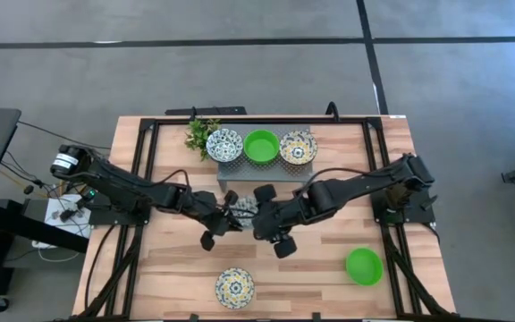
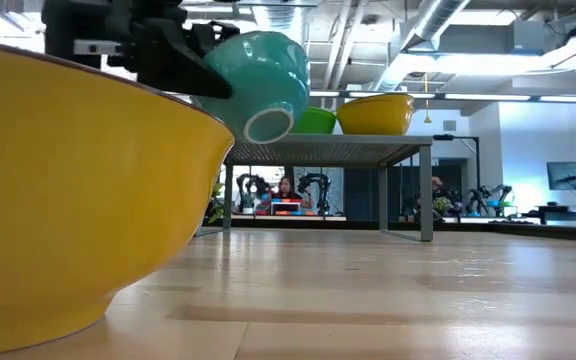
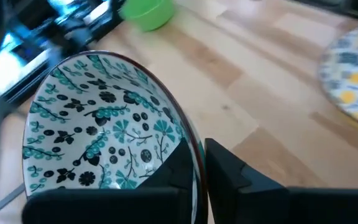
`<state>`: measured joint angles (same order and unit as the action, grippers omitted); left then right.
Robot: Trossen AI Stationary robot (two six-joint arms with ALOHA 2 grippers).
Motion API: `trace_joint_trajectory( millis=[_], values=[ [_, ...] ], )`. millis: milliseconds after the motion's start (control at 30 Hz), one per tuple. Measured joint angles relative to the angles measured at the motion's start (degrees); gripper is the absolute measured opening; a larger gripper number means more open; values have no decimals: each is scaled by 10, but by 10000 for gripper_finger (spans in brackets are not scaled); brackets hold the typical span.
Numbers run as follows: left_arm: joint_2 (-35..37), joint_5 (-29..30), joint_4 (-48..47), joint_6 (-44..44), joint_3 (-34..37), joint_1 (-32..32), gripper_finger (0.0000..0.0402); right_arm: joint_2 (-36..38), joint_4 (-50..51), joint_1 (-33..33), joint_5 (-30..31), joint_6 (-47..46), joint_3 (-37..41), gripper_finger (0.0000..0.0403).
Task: Pick & Place Mini bowls
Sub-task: Stack the blue and white patterned bowl on the blue and white patterned bowls on the shelf
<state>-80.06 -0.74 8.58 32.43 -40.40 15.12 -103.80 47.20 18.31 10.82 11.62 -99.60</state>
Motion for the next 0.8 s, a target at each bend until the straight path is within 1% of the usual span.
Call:
trace_joint_trajectory(
  millis=[133,267,300,433,500,567,600,667,733,800],
  values=[
    [17,111,-5,-39,0,23,32,2,102,5,0,-105,-24,179],
    [50,202,-50,-44,0,77,30,1,191,7,-1,-199,-22,154],
    [61,223,-63,-44,0,92,28,1,200,9,-1,-220,-16,147],
    [113,308,-82,-44,0,142,27,-3,201,23,-2,-242,25,117],
    [143,360,-98,-38,0,158,31,-1,169,31,-2,-242,52,102],
    [172,420,-108,-14,0,161,31,-1,129,37,-4,-242,83,87],
    [185,448,-107,4,0,159,30,-3,108,40,-7,-242,98,79],
    [213,482,-107,40,0,143,26,-3,70,44,-24,-239,119,61],
    [237,487,-105,64,0,113,26,-3,44,45,-34,-239,131,41],
    [258,488,-105,66,0,69,28,-3,42,45,-35,-239,132,19]
  ],
)
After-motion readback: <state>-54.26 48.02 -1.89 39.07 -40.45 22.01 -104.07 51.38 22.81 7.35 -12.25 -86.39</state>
